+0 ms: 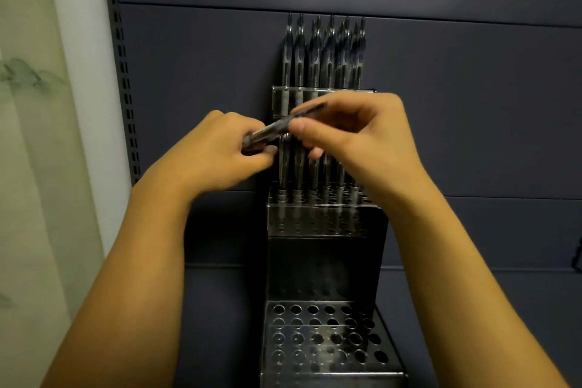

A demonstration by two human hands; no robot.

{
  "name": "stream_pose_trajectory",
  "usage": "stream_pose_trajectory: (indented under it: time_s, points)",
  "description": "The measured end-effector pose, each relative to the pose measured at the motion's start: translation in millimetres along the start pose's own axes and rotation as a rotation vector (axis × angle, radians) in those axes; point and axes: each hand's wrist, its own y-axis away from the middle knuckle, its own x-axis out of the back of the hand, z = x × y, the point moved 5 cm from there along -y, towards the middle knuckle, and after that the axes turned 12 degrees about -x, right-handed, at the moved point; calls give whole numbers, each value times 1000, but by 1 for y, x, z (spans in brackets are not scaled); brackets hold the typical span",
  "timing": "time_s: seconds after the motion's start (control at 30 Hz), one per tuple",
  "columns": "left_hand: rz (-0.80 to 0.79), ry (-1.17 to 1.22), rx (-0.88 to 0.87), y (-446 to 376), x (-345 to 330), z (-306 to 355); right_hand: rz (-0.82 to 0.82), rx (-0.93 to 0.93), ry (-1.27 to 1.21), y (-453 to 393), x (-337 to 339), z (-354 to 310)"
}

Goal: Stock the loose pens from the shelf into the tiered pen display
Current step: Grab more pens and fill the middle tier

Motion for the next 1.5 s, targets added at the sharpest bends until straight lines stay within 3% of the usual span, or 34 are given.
stream_pose_trajectory:
  time_s: [0.2,0.33,0.6,1.03,1.23,1.5]
  points:
    - [76,-45,76,6,9,-15,78,-22,-398,-1,28,-7]
    - [69,-54,77,6,7,-15,190,-11,-453,1,46,-9]
    - [49,-50,69,3,1,-14,359,-52,-56,-6,67,6]
    - [18,-34,50,2,-4,-11,243,-282,209,-13,42,29]
    - [18,-32,50,1,-3,-11,75,-410,388,-9,27,34]
    - [-6,-30,45,1,-3,-9,19,-476,540,-4,29,27]
